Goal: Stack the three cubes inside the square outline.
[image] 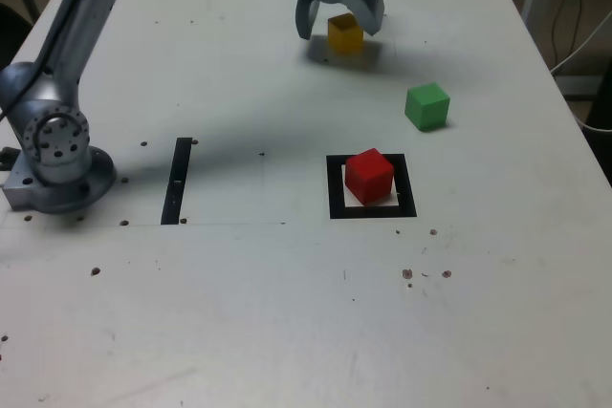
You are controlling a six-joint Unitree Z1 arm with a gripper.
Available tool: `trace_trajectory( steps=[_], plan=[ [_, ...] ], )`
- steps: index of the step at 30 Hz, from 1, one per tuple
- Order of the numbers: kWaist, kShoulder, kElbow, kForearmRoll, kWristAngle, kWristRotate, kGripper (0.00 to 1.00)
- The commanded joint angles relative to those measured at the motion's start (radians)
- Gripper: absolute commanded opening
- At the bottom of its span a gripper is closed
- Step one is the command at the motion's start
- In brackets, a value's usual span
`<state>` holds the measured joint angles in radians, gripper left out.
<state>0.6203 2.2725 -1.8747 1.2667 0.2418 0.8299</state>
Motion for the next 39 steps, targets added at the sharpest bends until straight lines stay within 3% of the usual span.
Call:
trace_trajectory(
  steps=[1,12,26,39],
  plan=[
    [-0.004,0.011,-0.008,0.002,0.0,0.001,0.97],
    [-0.007,0.032,-0.007,-0.02,-0.001,0.001,0.92],
    [-0.01,0.034,0.01,-0.048,-0.029,0.009,0.83],
    [-0.011,0.032,0.0,-0.044,-0.029,-0.009,0.56]
  ],
)
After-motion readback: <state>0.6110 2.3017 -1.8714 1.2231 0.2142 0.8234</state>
